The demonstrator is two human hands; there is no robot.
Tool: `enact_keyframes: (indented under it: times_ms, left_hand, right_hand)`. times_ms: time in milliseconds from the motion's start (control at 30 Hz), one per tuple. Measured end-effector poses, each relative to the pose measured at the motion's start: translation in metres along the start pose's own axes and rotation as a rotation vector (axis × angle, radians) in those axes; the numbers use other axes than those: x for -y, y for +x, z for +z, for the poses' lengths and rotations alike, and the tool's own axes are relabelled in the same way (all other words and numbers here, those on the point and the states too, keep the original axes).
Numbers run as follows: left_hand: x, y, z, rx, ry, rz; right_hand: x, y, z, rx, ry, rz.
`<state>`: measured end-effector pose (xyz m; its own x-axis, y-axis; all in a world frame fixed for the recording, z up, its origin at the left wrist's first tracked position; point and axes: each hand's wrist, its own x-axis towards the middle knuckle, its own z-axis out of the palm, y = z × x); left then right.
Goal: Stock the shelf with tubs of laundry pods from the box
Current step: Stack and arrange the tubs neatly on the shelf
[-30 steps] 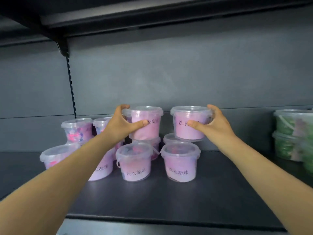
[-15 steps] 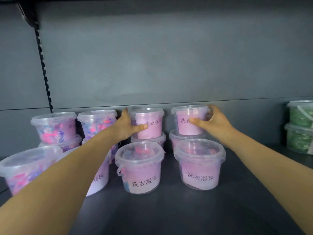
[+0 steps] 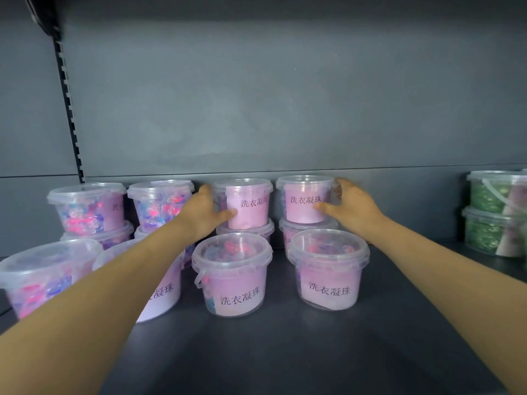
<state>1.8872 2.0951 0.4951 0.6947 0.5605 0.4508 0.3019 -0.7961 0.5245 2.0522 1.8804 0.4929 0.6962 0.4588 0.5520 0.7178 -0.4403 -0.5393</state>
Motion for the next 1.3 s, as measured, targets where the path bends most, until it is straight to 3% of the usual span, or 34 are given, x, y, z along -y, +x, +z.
enact_keyframes:
  times_ms: [200,467,567,700,800,1033,1300]
  left_hand:
    - [-0.016,-0.023,-0.02,0.045,0.119,0.093]
    - [-0.025,-0.068,-0.03,0.2,0.172,0.211]
    - [-0.023,-0.084,-0.022,0.273,0.22,0.219]
    - [-0.025,-0.096,-0.016,0.244,0.296,0.29]
    - [-0.023,-0.097,-0.017,0.262,0.288,0.304]
    - [-0.024,-0.101,-0.029,0.465,0.125,0.253]
    - [-0.03,-0.107,-0.024,0.392,0.256,0.242]
  right_hand:
    - [0.013,-0.019,-0.021,-0.037,-0.11,-0.061]
    - [0.038,-0.065,-0.04,0.23,-0.026,-0.099]
    - [0.04,-0.081,-0.033,0.281,-0.134,-0.133]
    - [0.036,-0.093,-0.02,0.302,-0.245,-0.186]
    - [0.033,-0.093,-0.019,0.296,-0.196,-0.187]
    - [0.03,-0.093,-0.035,0.49,-0.006,-0.137]
    - [0.028,-0.089,-0.042,0.557,0.005,-0.169]
